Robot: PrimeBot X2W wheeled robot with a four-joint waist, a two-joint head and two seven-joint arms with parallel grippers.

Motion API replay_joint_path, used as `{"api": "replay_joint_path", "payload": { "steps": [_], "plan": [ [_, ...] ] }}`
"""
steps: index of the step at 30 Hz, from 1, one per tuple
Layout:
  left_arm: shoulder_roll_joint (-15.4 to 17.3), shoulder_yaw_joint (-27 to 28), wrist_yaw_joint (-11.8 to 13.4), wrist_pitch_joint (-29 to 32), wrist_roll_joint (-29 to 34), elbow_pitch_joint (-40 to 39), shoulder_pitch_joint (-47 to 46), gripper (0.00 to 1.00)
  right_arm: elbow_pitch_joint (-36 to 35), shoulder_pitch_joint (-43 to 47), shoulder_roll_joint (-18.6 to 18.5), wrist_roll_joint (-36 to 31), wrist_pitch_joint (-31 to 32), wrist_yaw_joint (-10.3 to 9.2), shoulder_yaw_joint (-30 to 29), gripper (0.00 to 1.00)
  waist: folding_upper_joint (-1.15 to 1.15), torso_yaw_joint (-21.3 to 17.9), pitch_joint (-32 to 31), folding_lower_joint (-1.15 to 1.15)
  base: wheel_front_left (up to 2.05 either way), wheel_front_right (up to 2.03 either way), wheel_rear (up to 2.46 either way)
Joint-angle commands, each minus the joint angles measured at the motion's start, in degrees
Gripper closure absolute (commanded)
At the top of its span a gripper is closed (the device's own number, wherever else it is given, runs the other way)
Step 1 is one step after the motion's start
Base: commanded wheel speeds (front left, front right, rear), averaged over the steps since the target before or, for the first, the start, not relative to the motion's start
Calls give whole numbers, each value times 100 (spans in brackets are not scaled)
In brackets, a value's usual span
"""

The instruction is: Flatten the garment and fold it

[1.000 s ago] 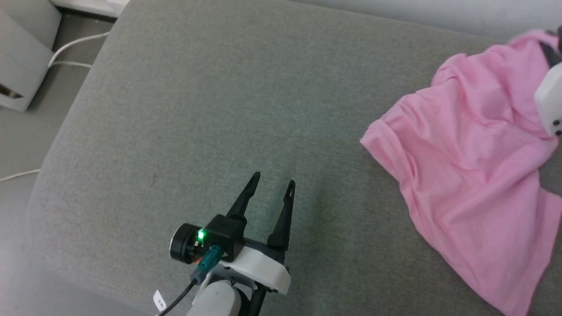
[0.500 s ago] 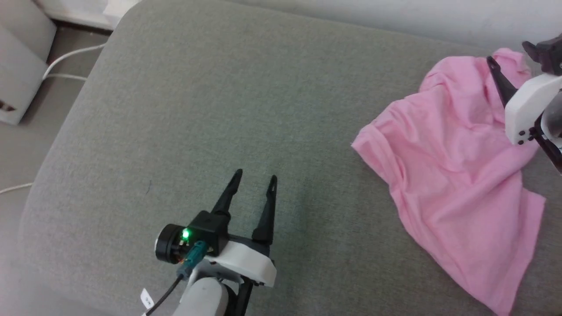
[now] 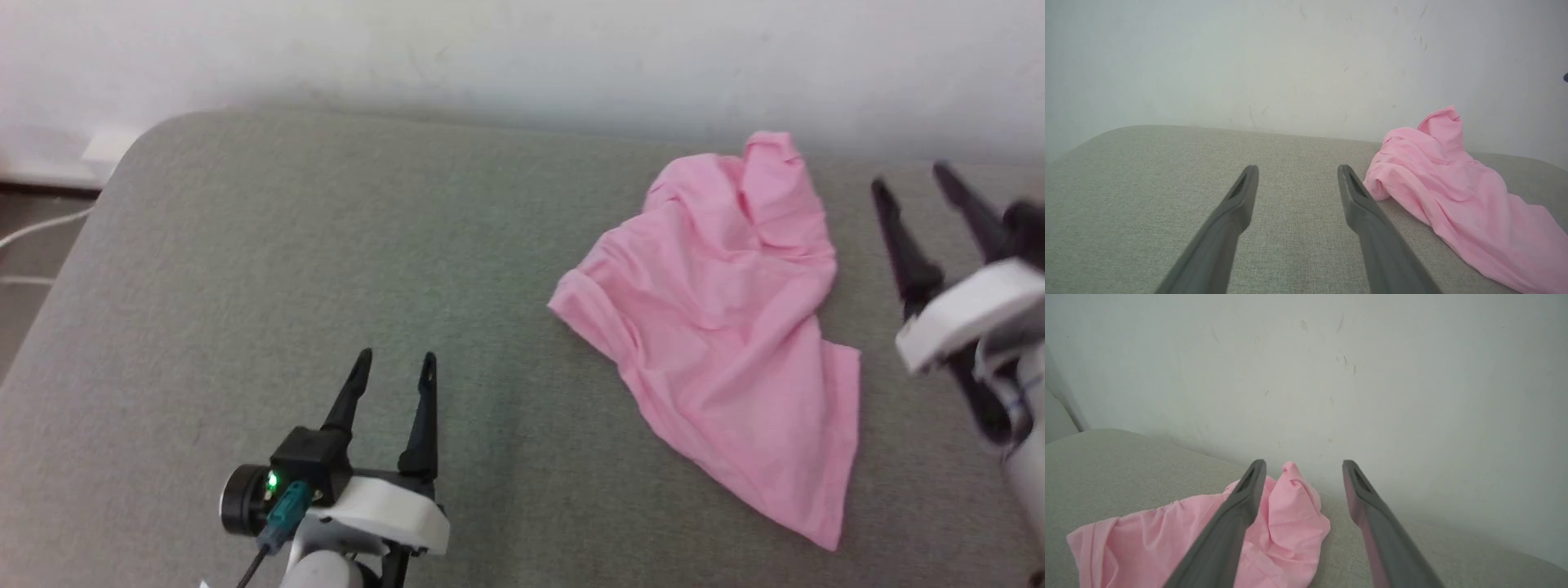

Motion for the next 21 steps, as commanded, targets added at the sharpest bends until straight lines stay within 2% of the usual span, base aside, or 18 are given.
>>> {"api": "replay_joint_path", "payload": {
  "steps": [1, 5, 9, 16, 21],
  "plan": [
    [47, 88, -44, -27, 3, -37, 116, 0, -274, 465, 154, 4, 4, -6, -184, 0, 0, -471, -423, 1, 0, 0, 0],
    [65, 219, -76, -27, 19, -62, 254, 0, -1093, 1550, 459, -90, 414, -6, -679, 0, 0, -638, -509, 1, 0, 0, 0],
    [64, 291, -117, -27, 46, -45, 367, 0, -1948, 2573, 690, -298, 1282, -6, -870, 0, 0, -753, -534, 1, 0, 0, 0],
    [38, 284, -195, -27, 111, 34, 381, 0, -3380, 3646, 584, -362, 2921, -6, -486, 0, 0, -811, -375, 1, 0, 0, 0],
    [14, 271, -260, -27, 149, 108, 259, 0, -3814, 3749, 339, -394, 3587, -6, 10, 0, 0, -754, -236, 1, 0, 0, 0]
  ]
}}
